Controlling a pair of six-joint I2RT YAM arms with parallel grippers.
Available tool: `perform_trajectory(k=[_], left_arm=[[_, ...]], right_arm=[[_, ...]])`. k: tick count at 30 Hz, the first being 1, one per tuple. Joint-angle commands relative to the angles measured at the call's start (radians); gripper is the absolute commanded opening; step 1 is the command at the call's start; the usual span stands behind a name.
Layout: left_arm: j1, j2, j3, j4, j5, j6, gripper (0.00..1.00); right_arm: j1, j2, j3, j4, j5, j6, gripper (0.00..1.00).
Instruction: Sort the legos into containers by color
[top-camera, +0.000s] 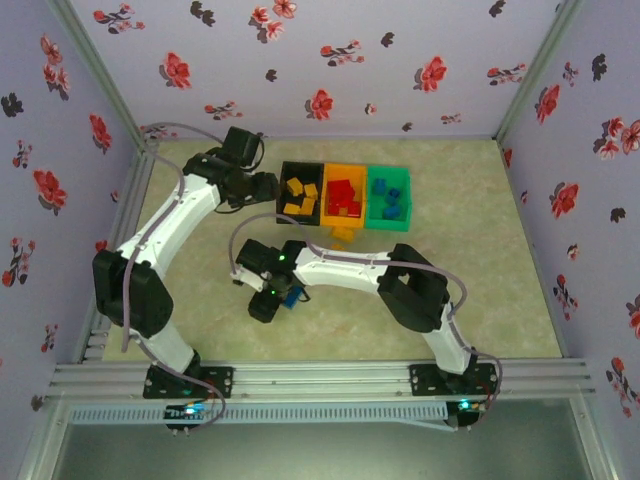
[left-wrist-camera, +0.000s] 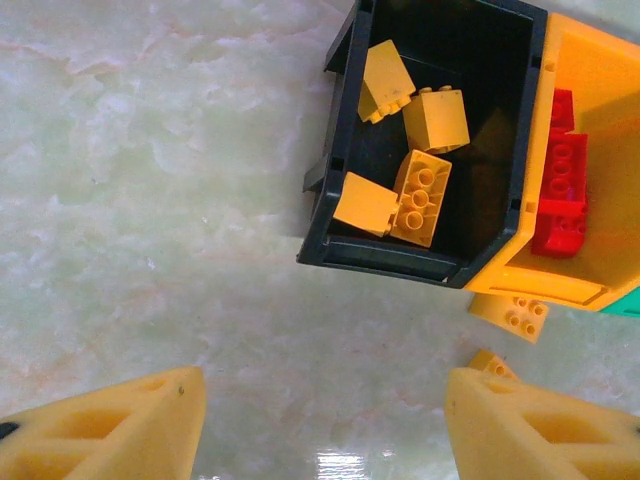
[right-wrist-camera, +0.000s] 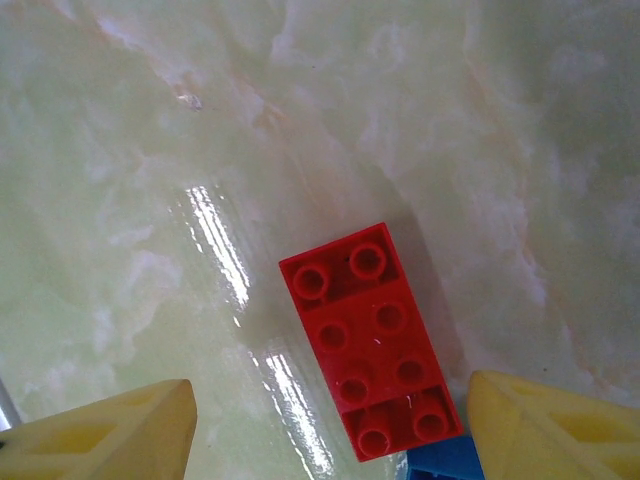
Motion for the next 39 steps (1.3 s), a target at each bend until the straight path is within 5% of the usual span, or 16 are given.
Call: perform_trajectory(k=[1, 20, 29, 39], left_arm=[[0.01, -0.04, -0.013, -0.004, -0.008, -0.005, 0.65], [0.019, -0.08, -0.027, -0.024, -0.011, 0.009, 0.65], [0.023, -0.102, -0.023, -0.038, -0.017, 0.018, 0.64], [0.032, -0.131, -0.011, -0.048, -0.026, 0.029, 0.64]], right_arm=[[0.004, 0.04, 0.051, -0.038, 0.038, -0.019, 0.72], [0.002, 0.127, 0.118, -0.061, 0.107, 0.0, 0.65], [-0.036, 0.107, 0.097, -0.029, 0.103, 0.059, 0.44], [-0.17, -0.089, -0.02, 0.099, 0.078, 0.186, 0.32]])
